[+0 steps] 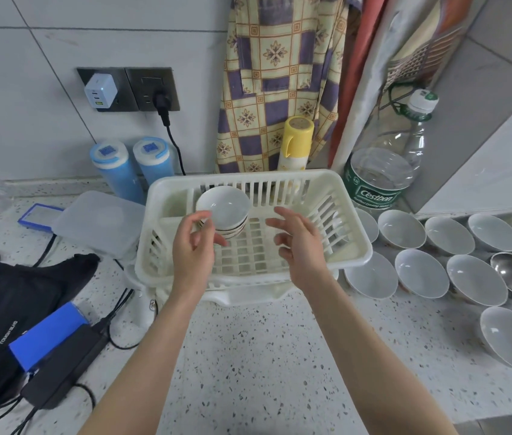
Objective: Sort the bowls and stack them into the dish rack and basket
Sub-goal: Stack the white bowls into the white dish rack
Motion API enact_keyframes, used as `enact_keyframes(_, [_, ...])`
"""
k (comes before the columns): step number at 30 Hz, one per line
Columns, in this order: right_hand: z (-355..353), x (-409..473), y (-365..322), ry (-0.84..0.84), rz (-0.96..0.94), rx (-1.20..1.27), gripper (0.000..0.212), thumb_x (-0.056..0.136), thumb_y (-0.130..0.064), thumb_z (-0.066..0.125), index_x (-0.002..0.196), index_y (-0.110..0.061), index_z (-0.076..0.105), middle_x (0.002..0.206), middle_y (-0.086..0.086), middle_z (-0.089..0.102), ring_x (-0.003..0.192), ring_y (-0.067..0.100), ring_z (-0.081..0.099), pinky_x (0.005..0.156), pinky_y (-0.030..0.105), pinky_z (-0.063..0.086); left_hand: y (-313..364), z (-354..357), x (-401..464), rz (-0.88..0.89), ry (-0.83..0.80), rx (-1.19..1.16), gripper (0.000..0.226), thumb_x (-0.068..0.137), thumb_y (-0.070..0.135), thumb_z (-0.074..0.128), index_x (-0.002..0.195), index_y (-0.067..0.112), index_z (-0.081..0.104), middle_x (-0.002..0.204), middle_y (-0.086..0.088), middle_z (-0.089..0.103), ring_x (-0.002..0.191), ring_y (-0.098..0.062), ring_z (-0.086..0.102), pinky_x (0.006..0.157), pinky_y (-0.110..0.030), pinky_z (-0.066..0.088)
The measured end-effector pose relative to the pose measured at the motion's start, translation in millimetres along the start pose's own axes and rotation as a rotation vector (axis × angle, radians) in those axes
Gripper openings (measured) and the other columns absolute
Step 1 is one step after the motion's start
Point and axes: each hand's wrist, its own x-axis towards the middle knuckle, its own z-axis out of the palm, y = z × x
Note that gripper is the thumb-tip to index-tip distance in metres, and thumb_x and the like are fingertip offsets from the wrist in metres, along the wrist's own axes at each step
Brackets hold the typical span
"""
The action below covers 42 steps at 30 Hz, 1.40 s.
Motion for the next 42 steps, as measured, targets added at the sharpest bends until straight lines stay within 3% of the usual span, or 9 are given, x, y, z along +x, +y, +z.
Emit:
enact_keyframes(2, [-17.2,-10.5,-3.9,0.026,-0.07,0.052,0.026,0.096,-0.011,0.046,0.104,-0.015,0.07,0.077,-0.001,0.073,0.047,0.007,0.047,0.038,0.016,0.031,0.3,9.9,-22.2,-0.016,-0.02,-0.042,0.012,0.101,0.027,0.053,0.099,0.035,0.063,0.062,0.004,0.068,0.047,-0.004,0.05,0.043,-0.016,0.036])
enact_keyframes(7, [-66.4,-29.5,-14.2,0.075,-0.124,0.081,0.027,0.097,-0.012,0.045,0.099,-0.016,0.072,0.073,0.0,0.069,0.045,0.007,0.045,0.039,0.016,0.03,-7.6,48.4,-68.2,-0.065,-0.109,-0.097,0.023,0.101,0.024,0.054,0.09,0.04,0.067,0.061,-0.001,0.067,0.045,-0.013,0.039,0.042,-0.018,0.033])
enact_keyframes(14, [-159.3,-45.7,-20.3,0.21,-0.08,0.101,0.022,0.094,-0.015,0.052,0.093,-0.016,0.075,0.07,0.003,0.067,0.047,0.011,0.042,0.042,0.019,0.031,-29.8,128.6,-112.9,-0.243,-0.243,0.011,0.016,0.101,0.023,0.053,0.095,0.021,0.069,0.066,-0.003,0.07,0.041,-0.011,0.036,0.041,-0.02,0.034])
enact_keyframes(19, [-228.8,-47.7,-14.6,0.328,0.088,0.132,0.015,0.089,-0.02,0.062,0.083,-0.019,0.076,0.071,0.004,0.068,0.046,0.01,0.043,0.037,0.018,0.03,-50.6,189.5,-132.6,-0.482,-0.34,0.155,0.017,0.098,0.028,0.054,0.101,0.017,0.067,0.07,0.003,0.074,0.042,-0.009,0.042,0.042,-0.018,0.035])
enact_keyframes(23, [-277.0,-37.9,-4.5,0.307,0.393,0.129,0.024,0.091,-0.031,0.056,0.098,-0.013,0.069,0.08,0.002,0.068,0.046,0.009,0.041,0.034,0.018,0.024,-64.7,229.5,-136.9,-0.664,-0.363,0.281,0.026,0.098,0.036,0.051,0.116,0.019,0.059,0.084,0.003,0.076,0.045,-0.009,0.044,0.038,-0.017,0.03])
enact_keyframes(26, [-305.9,-30.1,2.7,0.258,0.601,0.184,0.031,0.092,-0.038,0.054,0.102,-0.01,0.064,0.081,0.001,0.071,0.041,0.009,0.044,0.034,0.015,0.021,-73.5,254.3,-138.6,-0.753,-0.329,0.271,0.037,0.097,0.043,0.052,0.126,0.021,0.049,0.091,-0.001,0.076,0.046,-0.011,0.045,0.036,-0.019,0.025])
enact_keyframes(29, [-326.4,-23.6,8.2,0.29,0.683,0.183,0.03,0.09,-0.039,0.06,0.102,-0.012,0.059,0.078,0.002,0.077,0.039,0.01,0.044,0.036,0.013,0.021,-83.6,274.5,-140.9,-0.784,-0.225,0.203,0.04,0.096,0.035,0.052,0.132,0.021,0.043,0.093,-0.006,0.076,0.045,-0.012,0.046,0.035,-0.019,0.024])
enact_keyframes(34, [-344.2,-8.2,10.4,0.335,0.657,0.146,0.023,0.091,-0.035,0.06,0.107,-0.019,0.057,0.102,0.004,0.074,0.039,0.009,0.048,0.032,0.013,0.022,-92.6,291.8,-140.8,-0.813,-0.048,0.028,0.031,0.095,0.018,0.049,0.125,0.018,0.048,0.091,-0.013,0.076,0.051,-0.016,0.044,0.038,-0.019,0.027])
enact_keyframes(42, [-341.9,5.0,8.7,0.333,0.587,0.114,0.021,0.094,-0.025,0.056,0.114,-0.017,0.058,0.098,0.006,0.073,0.045,0.012,0.049,0.032,0.016,0.024,-90.4,294.6,-140.0,-0.819,-0.017,-0.078,0.032,0.095,0.007,0.042,0.125,0.012,0.052,0.091,-0.019,0.075,0.048,-0.013,0.037,0.036,-0.02,0.026])
